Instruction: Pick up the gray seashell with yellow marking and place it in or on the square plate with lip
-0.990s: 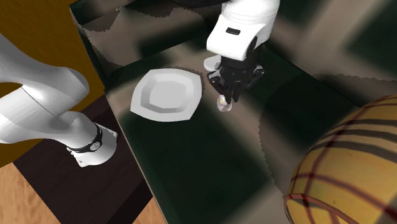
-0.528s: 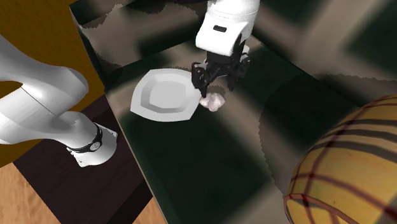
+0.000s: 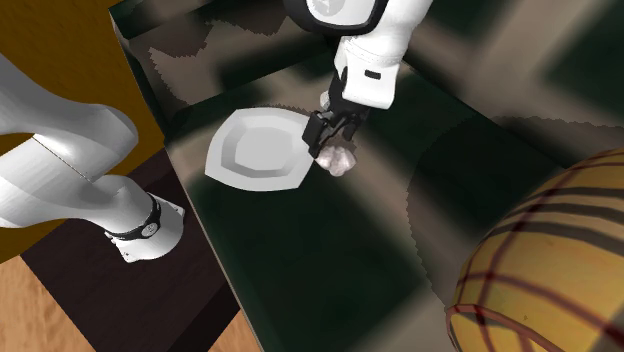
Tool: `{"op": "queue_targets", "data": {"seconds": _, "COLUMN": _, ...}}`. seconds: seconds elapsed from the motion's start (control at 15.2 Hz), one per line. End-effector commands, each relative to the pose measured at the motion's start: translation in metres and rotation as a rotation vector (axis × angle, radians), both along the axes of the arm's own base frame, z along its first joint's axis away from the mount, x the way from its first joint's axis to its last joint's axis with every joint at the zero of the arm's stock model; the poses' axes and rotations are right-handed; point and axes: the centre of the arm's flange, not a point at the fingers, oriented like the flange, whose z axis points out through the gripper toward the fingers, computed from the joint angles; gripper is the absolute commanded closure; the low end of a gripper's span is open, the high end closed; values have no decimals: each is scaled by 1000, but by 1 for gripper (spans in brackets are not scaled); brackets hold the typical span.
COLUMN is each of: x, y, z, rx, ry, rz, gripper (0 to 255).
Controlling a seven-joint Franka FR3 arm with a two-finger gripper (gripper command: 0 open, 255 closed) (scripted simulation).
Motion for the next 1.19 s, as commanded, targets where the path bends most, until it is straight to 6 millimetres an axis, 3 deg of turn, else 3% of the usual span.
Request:
{"op": "queue_targets", "data": {"seconds": 0.0, "x": -2, "y": -2, "z": -10, "rx": 0, "ry": 1, "rz": 3, "gripper": 0}}
{"op": "queue_targets", "data": {"seconds": 0.13, "x": -3, "y": -3, "z": -18, "rx": 0, "ry": 1, "rz": 3, "gripper": 0}}
{"op": "queue_targets", "data": {"seconds": 0.59, "x": -3, "y": -3, "z": -18, "rx": 0, "ry": 1, "rz": 3, "gripper": 0}}
{"op": "queue_targets", "data": {"seconds": 0.66, "x": -3, "y": -3, "z": -18, "rx": 0, "ry": 1, "rz": 3, "gripper": 255}}
{"op": "queue_targets", "data": {"seconds": 1.12, "x": -3, "y": -3, "z": -18, "rx": 0, "ry": 1, "rz": 3, "gripper": 255}}
